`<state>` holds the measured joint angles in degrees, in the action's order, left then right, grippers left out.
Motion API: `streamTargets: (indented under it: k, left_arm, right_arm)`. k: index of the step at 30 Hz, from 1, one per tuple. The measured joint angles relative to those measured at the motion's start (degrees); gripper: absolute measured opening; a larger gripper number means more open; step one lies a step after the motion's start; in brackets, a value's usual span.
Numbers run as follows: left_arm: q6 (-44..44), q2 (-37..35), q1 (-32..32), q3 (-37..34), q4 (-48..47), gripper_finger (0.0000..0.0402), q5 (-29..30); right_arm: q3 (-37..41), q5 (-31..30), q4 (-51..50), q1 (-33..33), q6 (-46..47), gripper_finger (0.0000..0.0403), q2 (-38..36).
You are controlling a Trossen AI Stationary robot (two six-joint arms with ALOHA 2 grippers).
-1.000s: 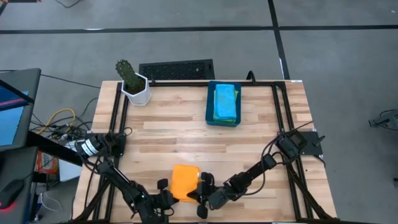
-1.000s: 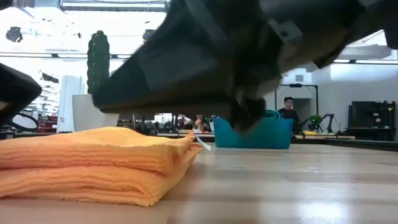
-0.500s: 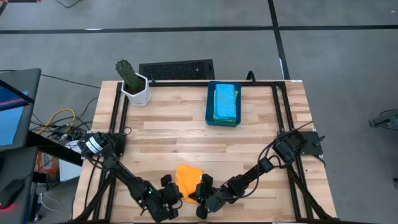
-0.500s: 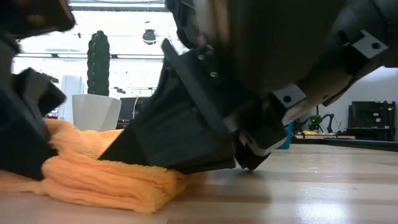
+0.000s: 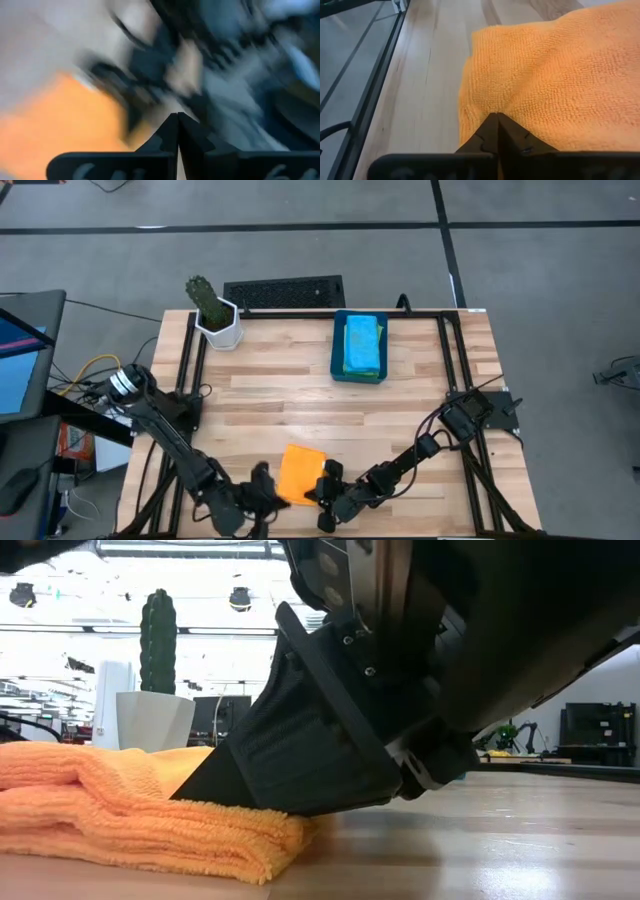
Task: Fold microfiber towels
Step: Fold the orange towel
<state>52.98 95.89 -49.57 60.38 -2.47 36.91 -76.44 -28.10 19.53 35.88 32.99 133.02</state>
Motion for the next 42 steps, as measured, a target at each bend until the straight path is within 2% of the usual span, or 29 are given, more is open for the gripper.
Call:
streamTargets:
  k: [3, 5, 8, 20, 26, 30, 33, 37, 40, 42]
  left_arm:
    - [0.1, -0.2, -0.3, -0.7, -1.0, 0.0000, 16.9]
    - [3.4, 0.8, 0.6, -2.6, -0.9, 0.0000, 20.3]
    - [8.5, 3.7, 1.7, -5.9, 1.3, 0.0000, 18.2]
    - [11.6, 18.7, 1.4, -6.4, 14.4, 0.0000, 5.2]
    - [13.6, 21.1, 0.9, -6.1, 15.3, 0.0000, 5.7]
    - [12.1, 21.3, 0.9, -6.2, 16.5, 0.0000, 6.8]
    - [12.2, 21.3, 1.1, -6.2, 16.5, 0.0000, 6.7]
    - [12.2, 21.4, 1.1, -6.3, 16.7, 0.0000, 7.0]
    - [12.4, 21.4, 1.1, -6.3, 16.8, 0.0000, 7.1]
    - [12.5, 21.4, 1.1, -6.3, 16.8, 0.0000, 7.1]
  right_arm:
    - [0.1, -0.2, 1.2, 0.2, 0.0, 0.0029, 0.1]
    - [0.1, -0.3, 1.5, 0.3, 0.2, 0.0025, 0.1]
    - [0.1, -0.4, 1.5, 0.4, 0.4, 0.0021, 0.1]
    - [0.1, -1.8, 1.7, 0.0, 1.4, 0.0024, -0.8]
    - [0.0, -6.4, 0.7, -0.8, -1.2, 0.0019, -3.7]
    - [0.0, -11.3, 1.7, -1.9, -8.4, 0.0024, -4.9]
    - [0.0, -7.7, 4.9, -4.4, -13.6, 0.0025, -4.6]
    - [0.1, -0.6, 9.2, -7.9, -15.0, 0.0018, -1.4]
    - [0.0, 0.5, 11.0, -9.2, -14.0, 0.0016, 0.6]
    - [-0.1, 0.6, 9.8, -10.0, -10.0, 0.0017, 2.4]
